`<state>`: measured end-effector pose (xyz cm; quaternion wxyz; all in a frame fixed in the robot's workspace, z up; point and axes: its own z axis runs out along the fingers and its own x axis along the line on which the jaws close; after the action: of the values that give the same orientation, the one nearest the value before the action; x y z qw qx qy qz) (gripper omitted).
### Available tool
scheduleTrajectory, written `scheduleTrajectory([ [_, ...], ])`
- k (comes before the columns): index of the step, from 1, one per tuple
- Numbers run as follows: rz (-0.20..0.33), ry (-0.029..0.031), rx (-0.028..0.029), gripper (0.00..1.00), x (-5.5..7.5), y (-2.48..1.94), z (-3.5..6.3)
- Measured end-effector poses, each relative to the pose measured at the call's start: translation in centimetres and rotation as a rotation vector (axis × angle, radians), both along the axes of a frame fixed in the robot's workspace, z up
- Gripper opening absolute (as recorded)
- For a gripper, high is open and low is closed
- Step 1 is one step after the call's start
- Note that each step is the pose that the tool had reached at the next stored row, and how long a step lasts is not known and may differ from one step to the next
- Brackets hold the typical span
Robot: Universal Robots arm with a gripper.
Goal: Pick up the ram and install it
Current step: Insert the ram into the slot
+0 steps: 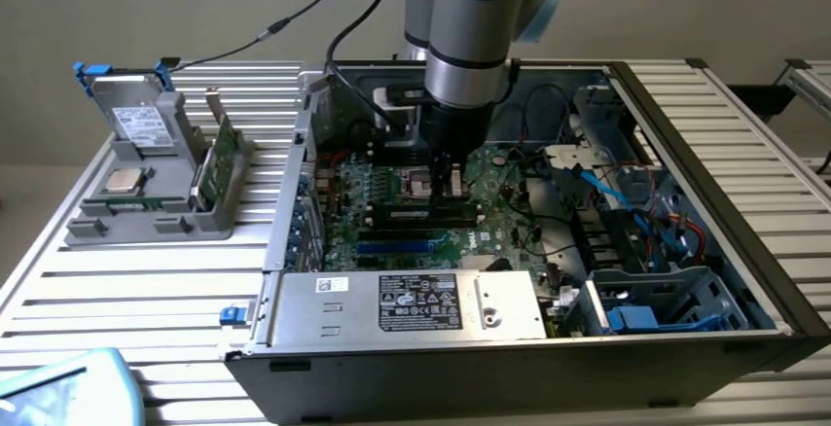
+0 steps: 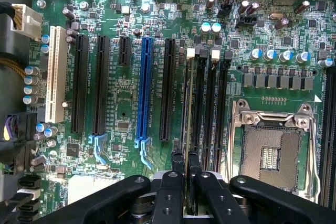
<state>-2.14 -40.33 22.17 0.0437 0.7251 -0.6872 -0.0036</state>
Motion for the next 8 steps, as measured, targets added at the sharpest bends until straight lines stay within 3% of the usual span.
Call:
scheduleTrajectory([
  [8, 0.0, 0.0, 0.0, 0.14, 0.0, 0.0, -0.15],
])
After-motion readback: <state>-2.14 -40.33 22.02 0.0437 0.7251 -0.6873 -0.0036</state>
